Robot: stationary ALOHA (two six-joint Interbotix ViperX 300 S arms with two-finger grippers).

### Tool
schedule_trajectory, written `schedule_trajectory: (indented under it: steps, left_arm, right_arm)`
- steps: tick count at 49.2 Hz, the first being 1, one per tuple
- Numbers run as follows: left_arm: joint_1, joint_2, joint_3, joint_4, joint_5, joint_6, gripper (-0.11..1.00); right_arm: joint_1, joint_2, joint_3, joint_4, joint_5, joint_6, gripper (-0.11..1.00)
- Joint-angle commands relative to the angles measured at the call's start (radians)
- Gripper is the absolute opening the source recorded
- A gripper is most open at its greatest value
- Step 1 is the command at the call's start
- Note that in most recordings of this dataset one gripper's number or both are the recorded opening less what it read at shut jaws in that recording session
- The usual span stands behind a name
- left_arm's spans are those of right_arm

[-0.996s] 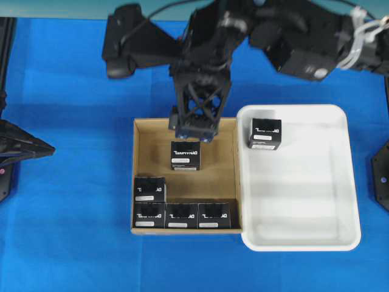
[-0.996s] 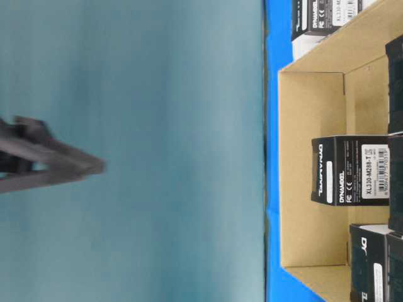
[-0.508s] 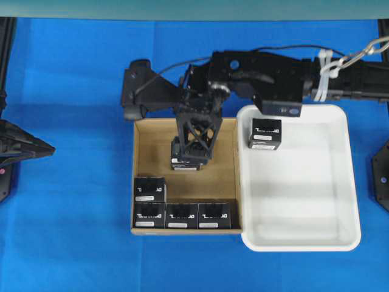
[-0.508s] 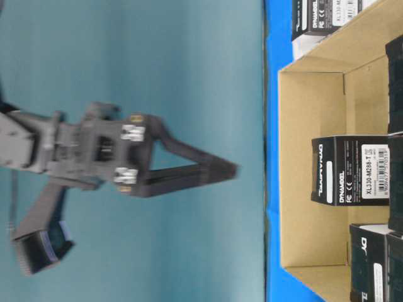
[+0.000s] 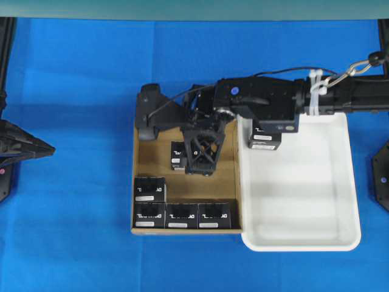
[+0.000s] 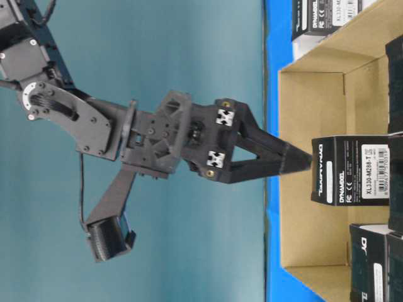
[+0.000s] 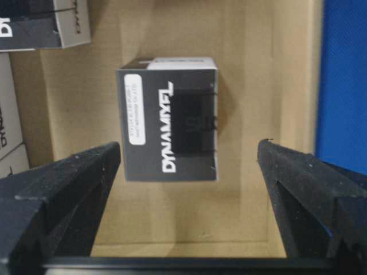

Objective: Pick the box from inside the cardboard box.

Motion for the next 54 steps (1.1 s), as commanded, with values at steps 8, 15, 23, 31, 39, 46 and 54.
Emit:
schedule_trajectory:
  steps: [8, 15, 23, 31, 39, 46, 54]
  left_arm:
    - [-0.002, 0.012, -0.015, 0.003, -0.006, 0.000, -0.07]
    - [-0.002, 0.012, -0.015, 0.003, -0.005, 0.000, -0.07]
    - [-0.002, 0.011, -0.014, 0.003, -0.006, 0.002, -0.07]
    - [-0.002, 0.012, -0.011, 0.003, -0.005, 0.002, -0.07]
    - [-0.002, 0.012, -0.009, 0.003, -0.005, 0.000, -0.07]
    - [-0.002, 0.014, -0.011, 0.003, -0.006, 0.000, -0.07]
    - [-0.002, 0.012, -0.011, 0.003, -0.006, 0.000, -0.07]
  right_arm:
    - [0.018, 0.037, -0.014, 0.006, -0.015, -0.020, 1.00]
    - [0.015, 0.054, -0.014, 0.009, -0.015, -0.020, 1.00]
    - [0.017, 0.066, -0.014, 0.025, -0.023, -0.020, 1.00]
    - [0.025, 0.087, -0.015, 0.029, -0.043, -0.020, 1.00]
    - [0.026, 0.114, -0.011, 0.028, -0.063, -0.021, 1.00]
    - [0.026, 0.126, -0.006, 0.028, -0.083, -0.021, 1.00]
    - [0.025, 0.126, -0.005, 0.029, -0.086, -0.018, 1.00]
